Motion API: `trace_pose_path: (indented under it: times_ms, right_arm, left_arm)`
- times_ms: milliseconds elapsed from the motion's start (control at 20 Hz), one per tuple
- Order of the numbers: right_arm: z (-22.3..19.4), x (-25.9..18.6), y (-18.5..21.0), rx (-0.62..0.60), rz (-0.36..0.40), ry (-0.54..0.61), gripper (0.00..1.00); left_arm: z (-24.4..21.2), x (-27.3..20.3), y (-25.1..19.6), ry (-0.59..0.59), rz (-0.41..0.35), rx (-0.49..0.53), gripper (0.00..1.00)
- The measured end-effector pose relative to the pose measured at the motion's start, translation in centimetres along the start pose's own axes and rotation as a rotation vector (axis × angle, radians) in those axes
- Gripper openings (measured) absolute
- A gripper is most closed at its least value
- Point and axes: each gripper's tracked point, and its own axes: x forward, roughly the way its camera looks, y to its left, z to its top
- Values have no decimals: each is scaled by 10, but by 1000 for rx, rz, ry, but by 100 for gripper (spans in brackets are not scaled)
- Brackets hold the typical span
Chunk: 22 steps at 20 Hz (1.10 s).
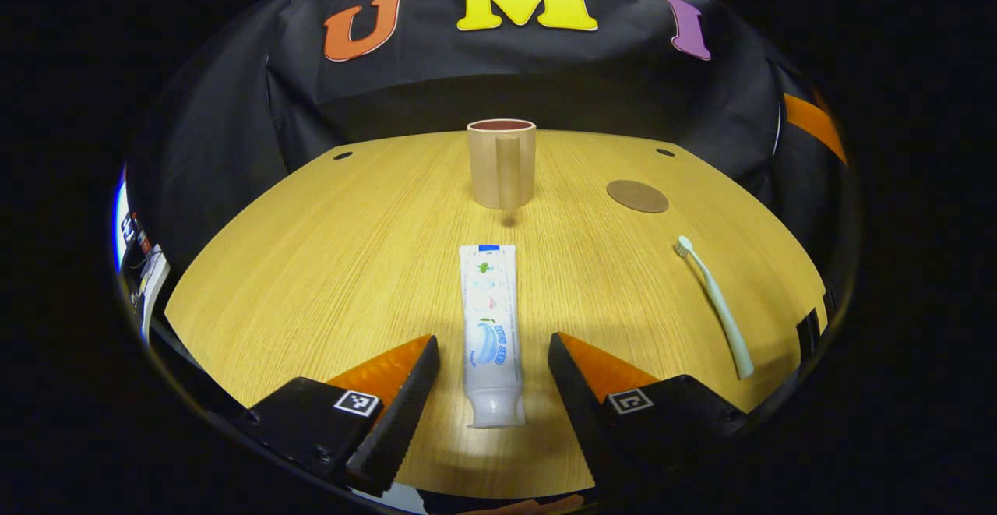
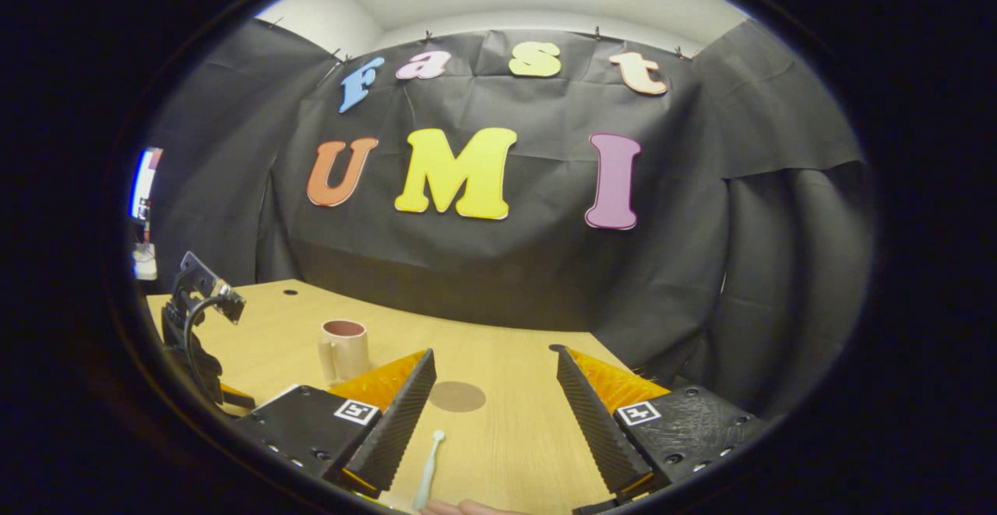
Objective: Put the toothbrush and toothpaste on the desktop into the cup, then pick up the cup and place it on the coaster on the desktop.
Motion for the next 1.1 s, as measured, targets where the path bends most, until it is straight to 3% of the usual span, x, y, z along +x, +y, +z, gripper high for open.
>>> trace_pose_path:
  times_ms: [100,250,300,350,400,500,650,900,1100]
  right_arm:
    - [-5,1,1,8,5,16,95]
    - [-14,9,3,29,22,54,95]
    - [-21,11,5,36,31,75,95]
    - [-28,14,7,44,38,100,95]
    - [-39,19,9,48,44,133,95]
    - [-58,25,16,56,63,203,95]
    - [-86,31,31,67,113,304,95]
    - [-144,33,53,83,165,514,96]
    - [-175,28,61,97,169,652,95]
  left_arm:
    - [-1,-3,-1,16,0,-6,81]
    - [0,-3,-5,12,-21,1,72]
    - [1,-1,-5,10,-27,1,61]
    - [2,-3,-6,7,-25,0,58]
    - [2,-1,-7,5,-28,7,45]
    - [1,-2,-6,6,-31,10,48]
    - [6,-3,-2,-10,-8,-12,43]
    - [43,-21,8,-169,64,2,43]
    - [58,-30,9,-258,81,-9,43]
